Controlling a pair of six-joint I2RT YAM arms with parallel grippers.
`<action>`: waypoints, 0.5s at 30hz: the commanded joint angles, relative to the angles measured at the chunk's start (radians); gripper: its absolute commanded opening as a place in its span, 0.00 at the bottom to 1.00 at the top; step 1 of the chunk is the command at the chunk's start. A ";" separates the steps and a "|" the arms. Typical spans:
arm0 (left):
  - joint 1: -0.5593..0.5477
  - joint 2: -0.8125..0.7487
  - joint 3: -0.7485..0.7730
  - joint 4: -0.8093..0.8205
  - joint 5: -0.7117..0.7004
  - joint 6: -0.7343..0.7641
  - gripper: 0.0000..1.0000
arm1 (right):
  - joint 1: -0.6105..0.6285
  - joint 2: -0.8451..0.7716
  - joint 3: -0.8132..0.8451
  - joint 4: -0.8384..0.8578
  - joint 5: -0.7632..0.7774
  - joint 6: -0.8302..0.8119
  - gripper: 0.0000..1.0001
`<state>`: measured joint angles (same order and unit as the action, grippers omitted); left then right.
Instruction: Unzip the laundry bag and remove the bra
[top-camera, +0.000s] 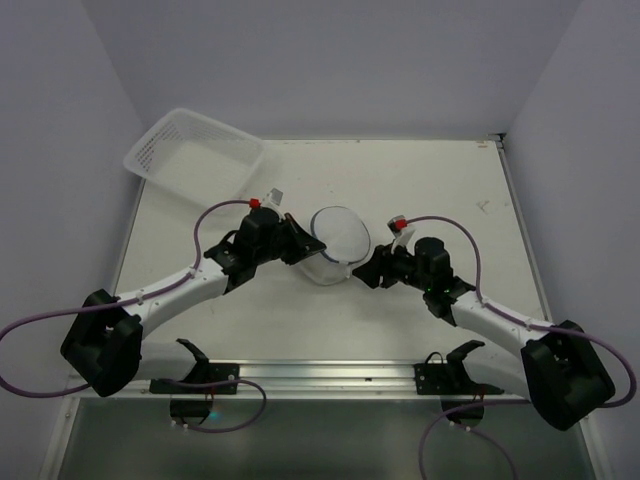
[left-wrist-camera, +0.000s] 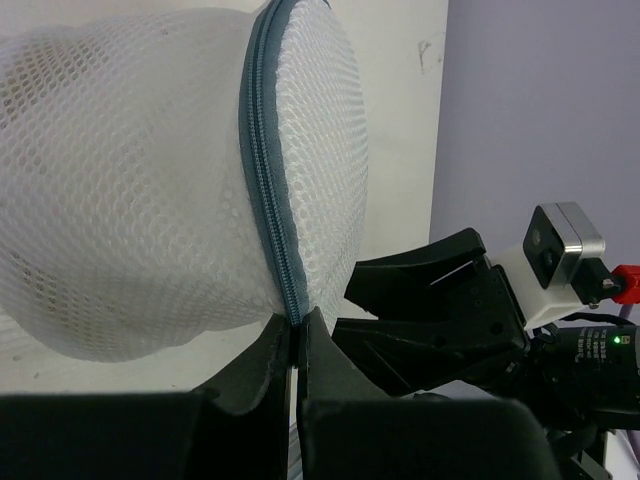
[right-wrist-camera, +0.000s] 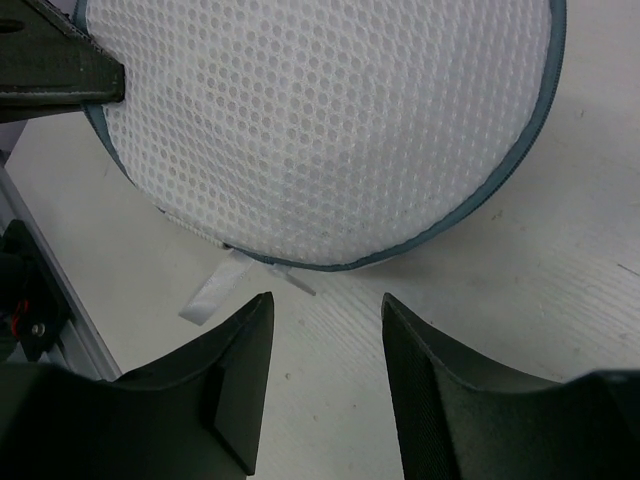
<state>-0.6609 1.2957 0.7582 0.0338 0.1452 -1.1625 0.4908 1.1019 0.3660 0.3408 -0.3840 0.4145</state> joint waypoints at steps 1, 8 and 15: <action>0.009 -0.032 0.046 0.015 0.040 0.012 0.00 | 0.005 0.038 0.013 0.138 -0.052 -0.033 0.49; 0.010 -0.029 0.047 0.020 0.051 0.011 0.00 | 0.006 0.091 0.024 0.220 -0.069 -0.029 0.48; 0.012 -0.022 0.052 0.017 0.060 0.020 0.00 | 0.006 0.115 0.034 0.251 -0.092 -0.022 0.42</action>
<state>-0.6567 1.2957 0.7654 0.0338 0.1719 -1.1618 0.4911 1.2098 0.3660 0.5087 -0.4488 0.4072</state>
